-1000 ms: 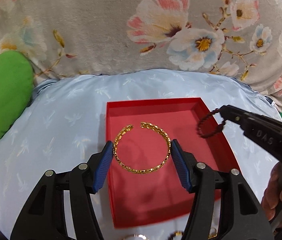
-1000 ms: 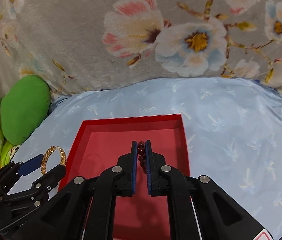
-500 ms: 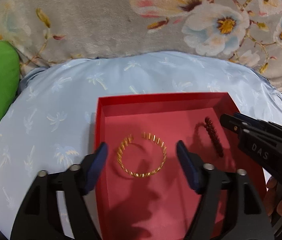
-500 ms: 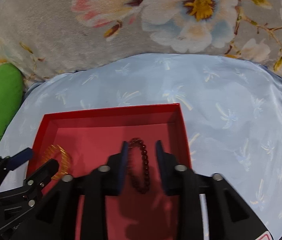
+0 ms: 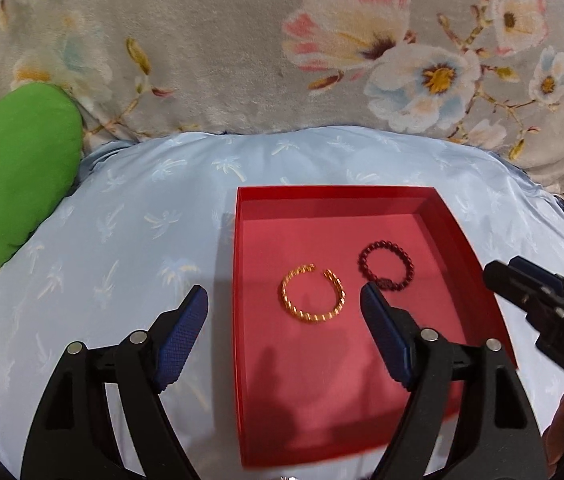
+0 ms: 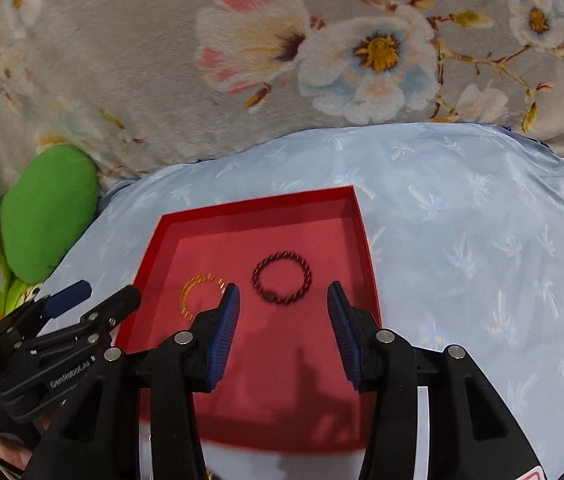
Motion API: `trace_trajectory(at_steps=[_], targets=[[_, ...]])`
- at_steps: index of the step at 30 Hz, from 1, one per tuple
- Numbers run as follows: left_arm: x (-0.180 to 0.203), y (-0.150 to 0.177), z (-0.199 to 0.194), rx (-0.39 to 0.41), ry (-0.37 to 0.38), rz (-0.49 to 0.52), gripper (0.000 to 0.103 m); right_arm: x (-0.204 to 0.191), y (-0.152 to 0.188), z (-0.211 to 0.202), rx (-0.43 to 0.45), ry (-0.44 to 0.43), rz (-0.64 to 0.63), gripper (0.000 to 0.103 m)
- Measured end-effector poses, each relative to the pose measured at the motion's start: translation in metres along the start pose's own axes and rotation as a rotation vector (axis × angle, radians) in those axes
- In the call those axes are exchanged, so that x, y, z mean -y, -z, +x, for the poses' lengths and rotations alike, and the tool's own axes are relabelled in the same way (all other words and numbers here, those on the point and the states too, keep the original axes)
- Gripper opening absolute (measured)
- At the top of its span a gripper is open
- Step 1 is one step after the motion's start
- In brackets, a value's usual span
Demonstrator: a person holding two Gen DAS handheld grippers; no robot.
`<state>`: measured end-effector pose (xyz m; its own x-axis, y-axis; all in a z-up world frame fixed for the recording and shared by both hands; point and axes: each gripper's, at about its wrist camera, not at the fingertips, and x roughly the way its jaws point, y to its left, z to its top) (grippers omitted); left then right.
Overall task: Organize jewelry
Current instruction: 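Move both open tools back over the remaining jewelry pile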
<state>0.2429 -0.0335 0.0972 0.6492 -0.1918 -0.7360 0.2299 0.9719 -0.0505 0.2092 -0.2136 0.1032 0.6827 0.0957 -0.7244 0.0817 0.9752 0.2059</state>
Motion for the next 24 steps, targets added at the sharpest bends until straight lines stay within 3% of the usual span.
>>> trace_trajectory(at_steps=[7, 12, 18, 24], targets=[[0.010, 0.057, -0.050, 0.011, -0.021, 0.062, 0.075, -0.023, 0.066, -0.054, 0.034, 0.015, -0.078, 0.048], [0.009, 0.101, -0.076, -0.012, 0.012, 0.059, 0.075, -0.026, 0.122, -0.081, 0.020, 0.034, -0.096, 0.050], [0.005, 0.149, -0.091, -0.034, 0.016, 0.024, 0.075, -0.021, 0.172, -0.091, -0.023, 0.058, -0.091, 0.050], [-0.002, 0.182, -0.093, -0.052, 0.004, -0.025, 0.075, -0.010, 0.197, -0.087, -0.058, 0.065, -0.060, 0.050]])
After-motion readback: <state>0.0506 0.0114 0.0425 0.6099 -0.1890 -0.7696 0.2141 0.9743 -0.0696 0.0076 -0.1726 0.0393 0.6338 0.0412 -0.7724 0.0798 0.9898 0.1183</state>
